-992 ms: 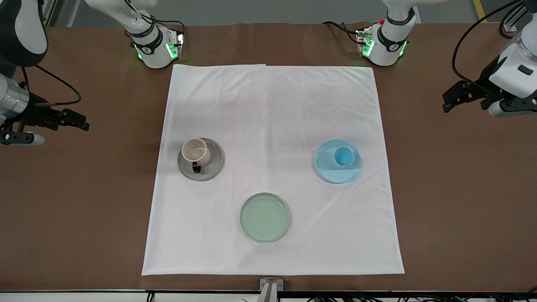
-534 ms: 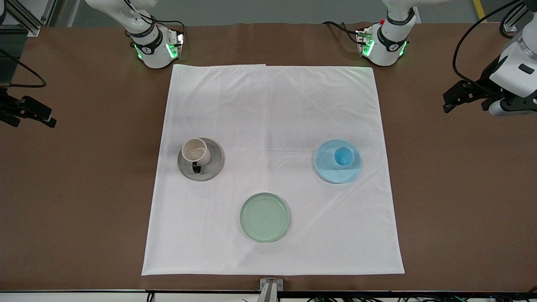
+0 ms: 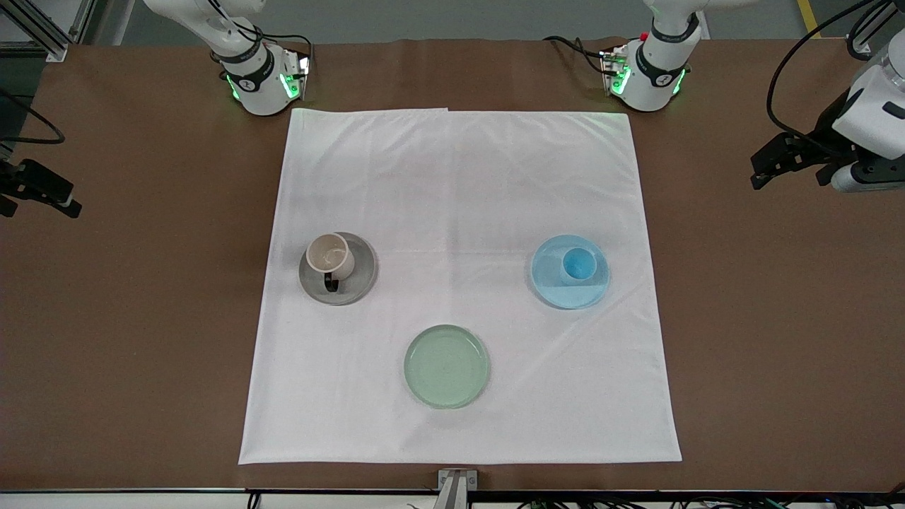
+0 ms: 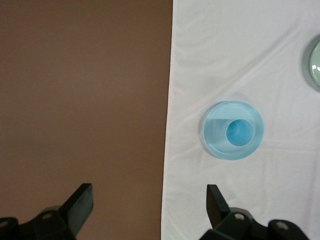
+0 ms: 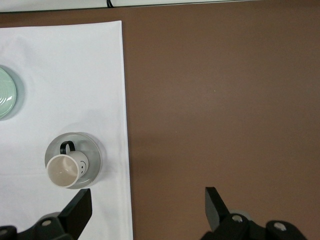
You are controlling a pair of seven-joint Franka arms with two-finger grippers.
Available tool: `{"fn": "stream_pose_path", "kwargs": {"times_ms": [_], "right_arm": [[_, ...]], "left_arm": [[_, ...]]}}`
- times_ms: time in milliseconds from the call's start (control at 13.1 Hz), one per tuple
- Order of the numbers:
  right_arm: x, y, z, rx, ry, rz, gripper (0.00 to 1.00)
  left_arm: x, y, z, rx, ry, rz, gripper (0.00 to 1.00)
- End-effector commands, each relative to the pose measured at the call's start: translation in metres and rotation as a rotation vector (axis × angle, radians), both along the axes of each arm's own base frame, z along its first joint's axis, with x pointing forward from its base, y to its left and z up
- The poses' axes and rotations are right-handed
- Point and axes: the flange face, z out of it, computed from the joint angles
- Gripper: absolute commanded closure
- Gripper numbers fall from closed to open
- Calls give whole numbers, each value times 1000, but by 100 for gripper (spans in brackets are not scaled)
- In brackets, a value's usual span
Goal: Place blue cup in blue plate and white mug in gray plate
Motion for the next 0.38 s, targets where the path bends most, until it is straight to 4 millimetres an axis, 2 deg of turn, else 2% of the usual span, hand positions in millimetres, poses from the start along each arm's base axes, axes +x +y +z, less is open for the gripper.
{"fn": "stream_pose_path", "kwargs": {"times_ms": [0, 305], "right_arm": [[1, -2, 10, 0, -8, 4, 0], [1, -2, 10, -6, -8, 4, 0]], "left_arm": [[0, 2, 6, 2, 6, -12, 0], [0, 2, 5, 1, 14, -12, 0]]}}
